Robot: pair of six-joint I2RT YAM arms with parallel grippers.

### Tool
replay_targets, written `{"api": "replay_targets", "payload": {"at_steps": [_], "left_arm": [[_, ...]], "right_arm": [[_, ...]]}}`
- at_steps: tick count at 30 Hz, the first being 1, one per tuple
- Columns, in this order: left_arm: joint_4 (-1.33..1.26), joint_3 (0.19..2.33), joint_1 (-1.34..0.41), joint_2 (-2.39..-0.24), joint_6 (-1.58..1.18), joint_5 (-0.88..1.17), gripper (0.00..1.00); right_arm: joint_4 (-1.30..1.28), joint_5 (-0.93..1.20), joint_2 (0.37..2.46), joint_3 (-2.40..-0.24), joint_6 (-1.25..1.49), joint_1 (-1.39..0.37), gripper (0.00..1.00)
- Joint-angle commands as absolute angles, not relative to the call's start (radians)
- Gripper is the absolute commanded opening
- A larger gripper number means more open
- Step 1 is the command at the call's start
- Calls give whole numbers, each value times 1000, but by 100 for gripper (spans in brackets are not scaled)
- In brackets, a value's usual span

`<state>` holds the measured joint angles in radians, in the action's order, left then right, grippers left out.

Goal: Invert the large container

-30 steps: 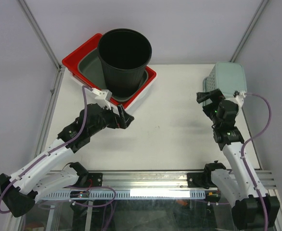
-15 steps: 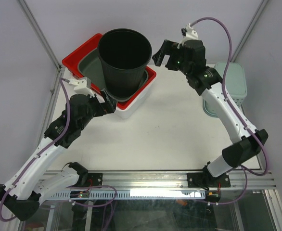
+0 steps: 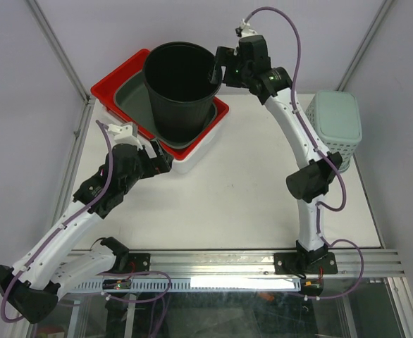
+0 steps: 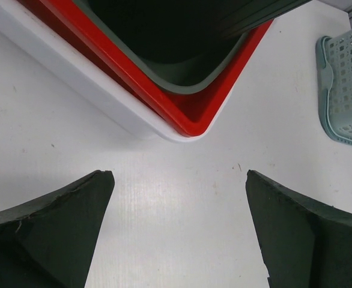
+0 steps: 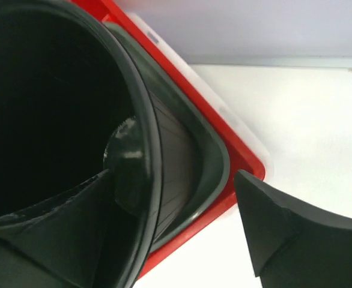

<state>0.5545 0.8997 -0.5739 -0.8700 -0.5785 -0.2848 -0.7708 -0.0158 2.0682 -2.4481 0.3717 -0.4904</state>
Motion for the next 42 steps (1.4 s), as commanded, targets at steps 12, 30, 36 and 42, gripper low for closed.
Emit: {"api": "replay_targets", "payload": {"at_steps": [12, 30, 36, 42], "left_arm": [[471, 884, -561, -854, -580, -232, 99], [432, 960, -561, -903, -552, -234, 99], [437, 1085, -545, -1031, -561, -215, 99], [442, 1198, -522, -1216, -615, -77, 99]], "right_arm": [[-615, 126, 1859, -2344, 425, -490, 0], [-395, -21, 1254, -1729, 407, -285, 0], [-549, 53, 1089, -1558, 402, -116, 0], [-759, -18, 1038, -1481, 335, -114, 0]]}}
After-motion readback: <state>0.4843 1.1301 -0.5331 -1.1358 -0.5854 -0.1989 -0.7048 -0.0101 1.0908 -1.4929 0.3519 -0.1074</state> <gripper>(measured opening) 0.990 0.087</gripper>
